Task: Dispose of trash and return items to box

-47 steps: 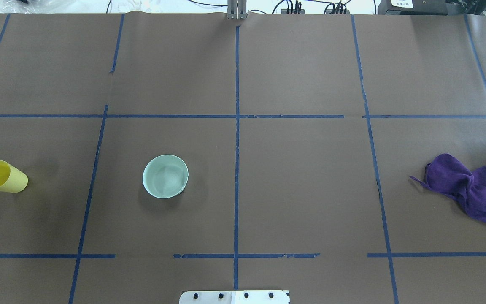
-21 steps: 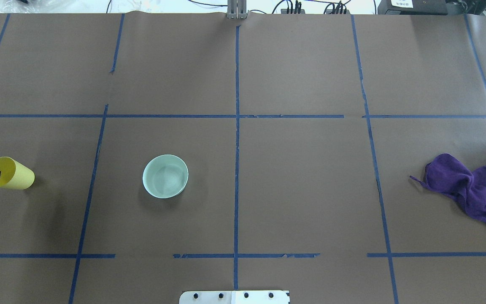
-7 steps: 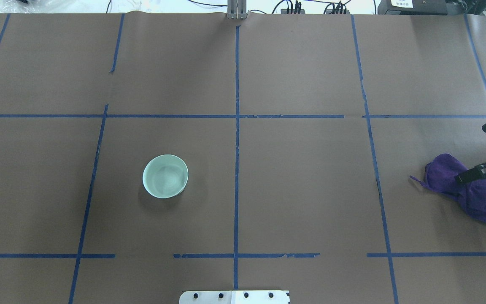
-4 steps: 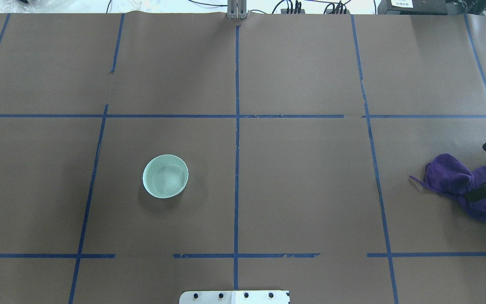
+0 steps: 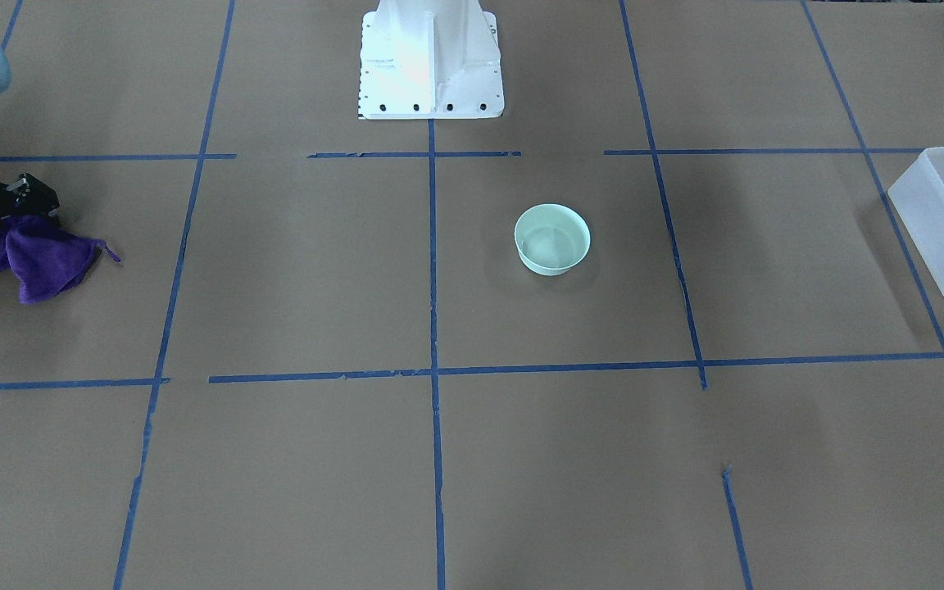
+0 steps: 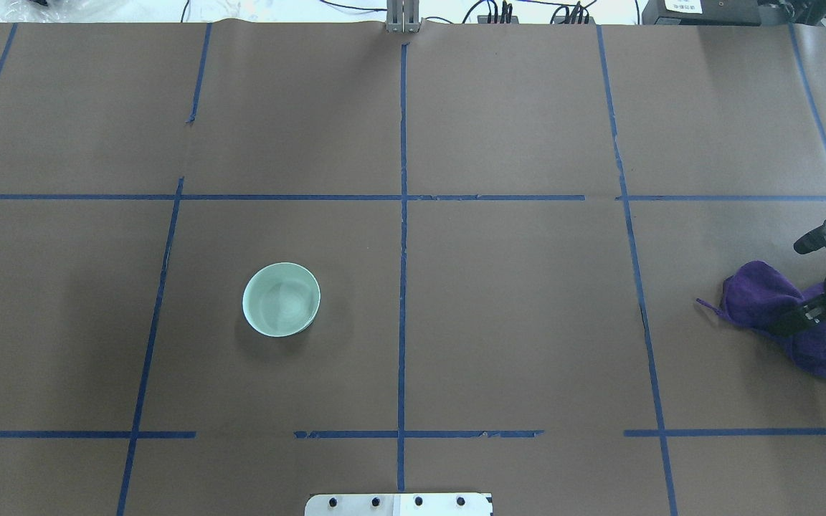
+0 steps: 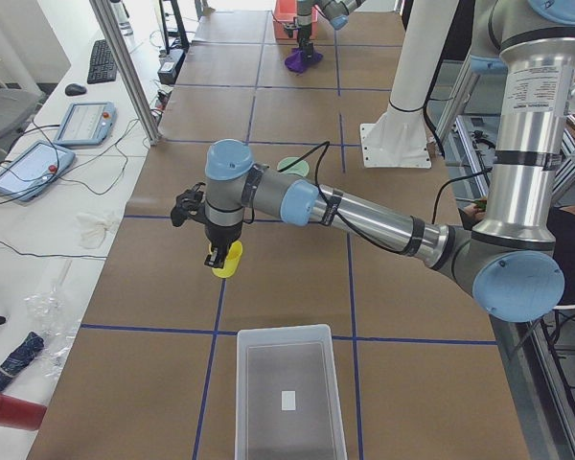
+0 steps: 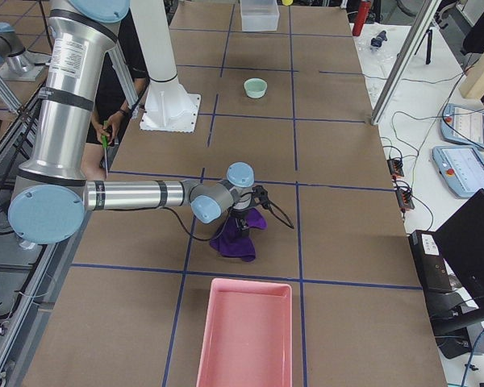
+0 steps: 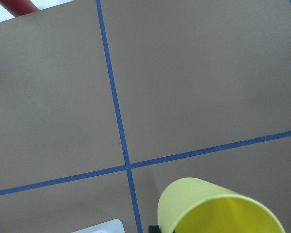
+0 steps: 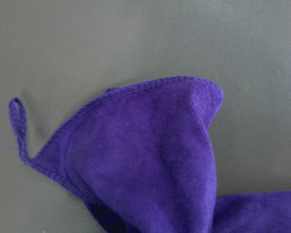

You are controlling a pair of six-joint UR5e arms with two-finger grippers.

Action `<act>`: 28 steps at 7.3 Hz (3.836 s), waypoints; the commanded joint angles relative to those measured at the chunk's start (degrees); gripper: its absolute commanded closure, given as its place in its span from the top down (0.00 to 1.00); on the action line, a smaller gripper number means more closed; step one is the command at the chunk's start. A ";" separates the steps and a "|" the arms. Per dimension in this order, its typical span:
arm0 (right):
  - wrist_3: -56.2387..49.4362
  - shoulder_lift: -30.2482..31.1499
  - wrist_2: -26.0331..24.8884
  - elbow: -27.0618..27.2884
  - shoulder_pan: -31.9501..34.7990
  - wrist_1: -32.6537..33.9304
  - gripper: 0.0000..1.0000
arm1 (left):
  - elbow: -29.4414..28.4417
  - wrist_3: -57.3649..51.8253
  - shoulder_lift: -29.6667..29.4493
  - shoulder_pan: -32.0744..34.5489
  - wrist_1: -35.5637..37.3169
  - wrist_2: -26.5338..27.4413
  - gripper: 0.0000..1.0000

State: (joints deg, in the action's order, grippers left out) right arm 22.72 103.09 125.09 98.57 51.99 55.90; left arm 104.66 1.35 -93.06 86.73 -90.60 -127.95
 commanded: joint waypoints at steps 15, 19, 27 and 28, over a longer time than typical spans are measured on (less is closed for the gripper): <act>-4.58 -5.71 13.53 17.97 33.17 23.03 0.00 | -23.89 -11.28 6.81 3.80 -11.96 -2.53 0.00; -27.77 -6.84 9.47 17.88 41.42 33.99 0.00 | -26.69 -11.37 9.74 -0.15 -16.78 -9.86 0.00; -55.48 -9.84 -5.83 8.26 50.31 38.59 0.00 | -4.59 -4.98 7.10 1.07 -8.89 -9.16 1.00; -56.20 -9.40 -5.57 4.47 50.40 38.58 0.00 | -1.51 0.71 6.23 0.99 -8.97 -9.07 1.00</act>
State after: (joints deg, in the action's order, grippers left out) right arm -31.61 93.54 119.73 107.80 102.08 94.66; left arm 98.62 -3.44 -85.93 87.52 -100.38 -137.15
